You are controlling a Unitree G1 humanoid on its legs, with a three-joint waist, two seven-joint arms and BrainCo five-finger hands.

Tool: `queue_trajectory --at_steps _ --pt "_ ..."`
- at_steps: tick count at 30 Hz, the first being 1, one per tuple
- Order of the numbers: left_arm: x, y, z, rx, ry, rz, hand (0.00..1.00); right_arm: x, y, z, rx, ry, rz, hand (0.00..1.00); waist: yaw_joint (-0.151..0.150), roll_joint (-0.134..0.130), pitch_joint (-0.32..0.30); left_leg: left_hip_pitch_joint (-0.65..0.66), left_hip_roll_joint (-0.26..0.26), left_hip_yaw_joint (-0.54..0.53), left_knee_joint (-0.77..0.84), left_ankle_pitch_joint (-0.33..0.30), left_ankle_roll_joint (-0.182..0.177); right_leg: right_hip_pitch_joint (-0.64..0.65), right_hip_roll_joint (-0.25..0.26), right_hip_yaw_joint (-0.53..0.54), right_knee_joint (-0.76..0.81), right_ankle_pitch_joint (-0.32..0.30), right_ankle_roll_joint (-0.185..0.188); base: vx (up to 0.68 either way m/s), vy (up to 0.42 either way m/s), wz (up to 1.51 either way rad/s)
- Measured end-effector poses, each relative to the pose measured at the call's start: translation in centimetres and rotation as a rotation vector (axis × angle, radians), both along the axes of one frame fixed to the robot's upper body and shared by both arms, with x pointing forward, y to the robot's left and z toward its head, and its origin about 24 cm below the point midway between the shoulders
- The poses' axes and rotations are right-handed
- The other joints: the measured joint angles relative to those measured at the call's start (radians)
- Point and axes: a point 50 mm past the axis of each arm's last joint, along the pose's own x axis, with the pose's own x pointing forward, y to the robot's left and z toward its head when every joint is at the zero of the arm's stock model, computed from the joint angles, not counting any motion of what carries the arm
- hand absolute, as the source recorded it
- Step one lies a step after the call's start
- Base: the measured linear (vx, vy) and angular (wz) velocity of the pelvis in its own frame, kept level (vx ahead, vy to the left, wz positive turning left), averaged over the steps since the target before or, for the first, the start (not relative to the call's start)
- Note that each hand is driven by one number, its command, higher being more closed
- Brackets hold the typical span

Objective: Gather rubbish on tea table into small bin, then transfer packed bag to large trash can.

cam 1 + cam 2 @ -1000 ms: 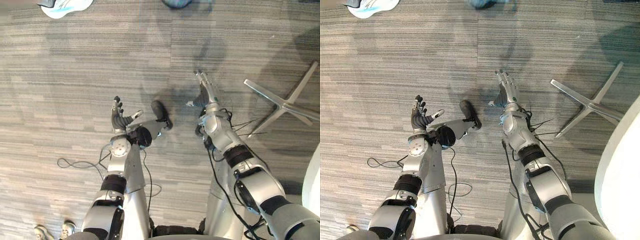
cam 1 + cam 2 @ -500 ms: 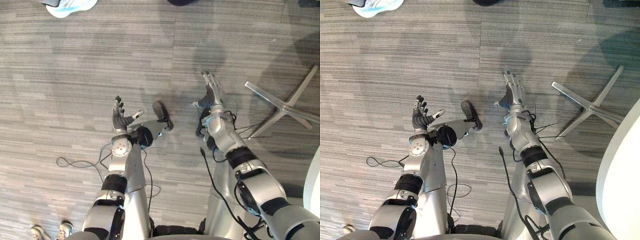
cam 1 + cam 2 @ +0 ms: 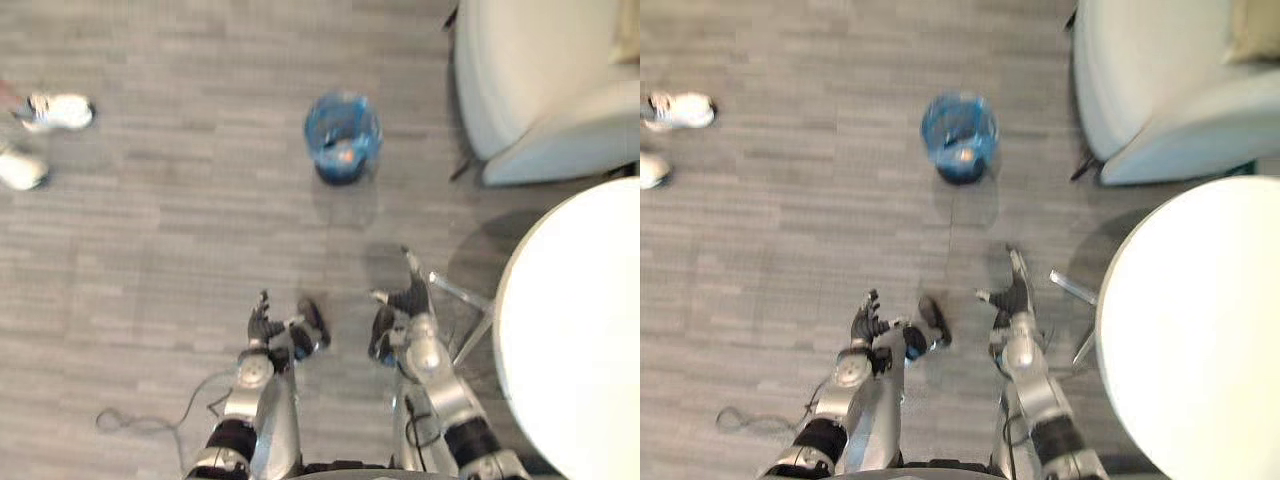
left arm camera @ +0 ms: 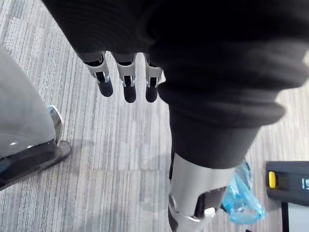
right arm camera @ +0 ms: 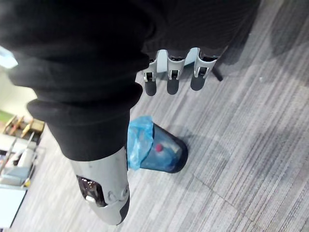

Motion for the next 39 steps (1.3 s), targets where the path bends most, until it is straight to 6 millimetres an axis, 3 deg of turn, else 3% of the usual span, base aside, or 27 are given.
queue_trajectory --at_steps 2,6,10,16,18,19,20,22,23,24,26,27,29,30,31,32,34,35,37,38,39 --pt "-1.4 0.2 -1.2 0.021 0.066 -0.018 0.0 -1.1 -1.2 -2.2 0.021 0.109 -0.042 0.0 -0.026 0.007 -0.039 0.049 -0.016 -0.014 -0.061 0.03 0.011 0.068 0.014 -0.013 -0.081 0.025 0.004 0.17 0.019 0.12" --pt "-2.9 1.0 -2.4 0.056 0.149 -0.045 0.0 -4.6 -3.9 -6.4 0.056 0.332 -0.138 0.0 -0.033 0.016 -0.09 0.159 -0.062 -0.047 -0.199 0.094 0.014 0.2 0.032 -0.038 -0.245 0.086 0.015 0.18 -0.003 0.1" --pt "-4.4 2.0 -3.2 0.084 0.203 -0.06 0.0 -7.6 -4.7 -9.0 0.09 0.492 -0.178 0.0 -0.041 0.022 -0.133 0.255 -0.094 -0.07 -0.308 0.13 -0.002 0.288 0.037 -0.056 -0.319 0.1 0.018 0.11 -0.026 0.09" --pt "-5.1 2.5 -3.7 0.117 0.24 -0.081 0.0 -8.7 -5.6 -9.7 0.096 0.548 -0.216 0.0 -0.058 0.025 -0.138 0.29 -0.092 -0.067 -0.314 0.128 -0.017 0.299 0.038 -0.048 -0.279 0.063 0.011 0.04 -0.043 -0.03" --pt "-5.8 2.8 -3.9 0.118 0.26 -0.071 0.0 -9.2 -5.7 -9.9 0.098 0.568 -0.219 0.0 -0.053 0.025 -0.138 0.286 -0.064 -0.055 -0.24 0.07 -0.053 0.296 0.039 -0.027 -0.234 0.022 0.004 0.0 -0.053 -0.3" --pt "-6.6 3.0 -4.2 0.117 0.279 -0.058 0.0 -9.2 -5.5 -9.9 0.103 0.57 -0.197 0.0 -0.052 0.029 -0.137 0.284 -0.027 -0.039 -0.176 0.019 -0.085 0.31 0.058 -0.009 -0.219 0.009 -0.004 0.02 -0.102 -0.5" --pt "-7.7 3.1 -4.6 0.109 0.307 -0.048 0.0 -9.1 -5.2 -9.9 0.114 0.57 -0.173 0.0 -0.05 0.042 -0.134 0.286 0.011 -0.025 -0.122 -0.019 -0.085 0.326 0.088 -0.002 -0.197 -0.004 -0.005 0.01 -0.108 -0.49" --pt "-8.5 3.2 -4.9 0.089 0.328 -0.026 0.0 -9.0 -4.7 -9.8 0.113 0.565 -0.146 0.0 -0.048 0.054 -0.129 0.283 0.06 -0.017 -0.03 -0.052 -0.091 0.344 0.103 0.01 -0.177 -0.038 -0.031 0.01 -0.048 -0.16" --pt "-8.5 3.3 -4.8 0.071 0.321 0.002 0.0 -9.1 -4.6 -9.9 0.119 0.572 -0.132 0.0 -0.041 0.06 -0.126 0.252 0.1 -0.039 0.092 -0.031 -0.115 0.371 0.116 0.01 -0.192 -0.047 -0.04 0.06 -0.047 0.07" --pt "-8.1 3.3 -4.5 0.057 0.297 0.027 0.0 -9.4 -4.6 -10.1 0.123 0.585 -0.138 0.0 -0.024 0.048 -0.118 0.177 0.118 -0.076 0.22 0.006 -0.121 0.401 0.114 0.014 -0.216 -0.047 -0.042 0.09 -0.041 0.07" --pt "-7.9 3.3 -4.4 0.049 0.284 0.036 0.0 -9.4 -4.9 -10.2 0.124 0.59 -0.16 0.0 -0.014 0.049 -0.116 0.131 0.1 -0.11 0.23 -0.004 -0.108 0.418 0.099 0.026 -0.224 -0.05 -0.046 0.12 -0.003 0.04" --pt "-7.8 3.2 -4.3 0.04 0.277 0.042 0.0 -9.5 -5.5 -10.3 0.124 0.599 -0.195 0.0 -0.013 0.053 -0.114 0.105 0.068 -0.132 0.16 -0.002 -0.111 0.43 0.083 0.033 -0.233 -0.056 -0.038 0.16 0.069 -0.1" --pt "-7.6 2.9 -4.3 0.025 0.27 0.049 0.0 -9.4 -6.2 -10.3 0.103 0.604 -0.222 0.0 0.003 0.058 -0.112 0.091 0.013 -0.172 -0.035 0.026 -0.146 0.442 0.065 0.055 -0.252 -0.061 -0.031 0.25 0.15 -0.28" --pt "-7.5 2.8 -4.3 0.019 0.269 0.054 0.0 -9.8 -6.7 -10.4 0.095 0.617 -0.248 0.0 0.008 0.065 -0.113 0.097 -0.005 -0.203 -0.188 0.061 -0.192 0.458 0.069 0.064 -0.279 -0.065 -0.023 0.37 0.252 -0.48" --pt "-7.7 2.9 -4.3 0.018 0.273 0.064 0.0 -10.3 -6.8 -10.6 0.086 0.635 -0.256 0.0 0.019 0.073 -0.115 0.109 -0.003 -0.221 -0.263 0.065 -0.19 0.47 0.085 0.08 -0.292 -0.078 -0.002 0.34 0.256 -0.53" --pt "-7.6 3.1 -4.3 0.015 0.269 0.076 0.0 -10.5 -6.9 -10.7 0.08 0.642 -0.257 0.0 0.024 0.069 -0.113 0.102 -0.003 -0.234 -0.233 0.101 -0.146 0.48 0.084 0.088 -0.287 -0.089 0.012 0.4 0.296 -0.57" --pt "-7.6 3.9 -4.2 0.021 0.261 0.103 0.0 -11.0 -6.8 -10.9 0.058 0.663 -0.243 0.0 0.025 0.028 -0.131 0.068 -0.038 -0.236 -0.092 0.088 -0.061 0.5 0.038 0.11 -0.247 -0.158 0.037 0.48 0.266 -0.29" --pt "-7.4 4.0 -4.1 0.026 0.254 0.1 0.0 -12.1 -6.8 -11.2 0.051 0.69 -0.243 0.0 0.019 -0.004 -0.143 0.071 -0.069 -0.231 -0.042 0.057 -0.018 0.459 -0.008 0.118 -0.089 -0.174 0.055 0.53 0.215 -0.02" --pt "-7.4 4.4 -4.1 0.037 0.265 0.099 0.0 -11.7 -6.6 -11.1 0.057 0.68 -0.236 0.0 -0.002 -0.017 -0.139 0.105 -0.109 -0.23 -0.039 0.019 0.006 0.367 -0.05 0.154 0.156 -0.119 0.088 0.58 0.244 0.16" --pt "-7.6 4.7 -4.2 0.04 0.278 0.105 0.0 -11.3 -6.7 -10.9 0.051 0.673 -0.232 0.0 -0.013 -0.019 -0.127 0.153 -0.125 -0.234 -0.041 -0.011 0.017 0.289 -0.065 0.168 0.35 -0.086 0.089 0.52 0.192 0.21" --pt "-7.7 4.6 -4.3 0.04 0.282 0.102 0.0 -11.3 -6.8 -10.9 0.043 0.675 -0.226 0.0 -0.021 -0.017 -0.118 0.185 -0.125 -0.234 -0.042 -0.023 0.024 0.268 -0.068 0.163 0.417 -0.098 0.075 0.49 0.128 0.08"
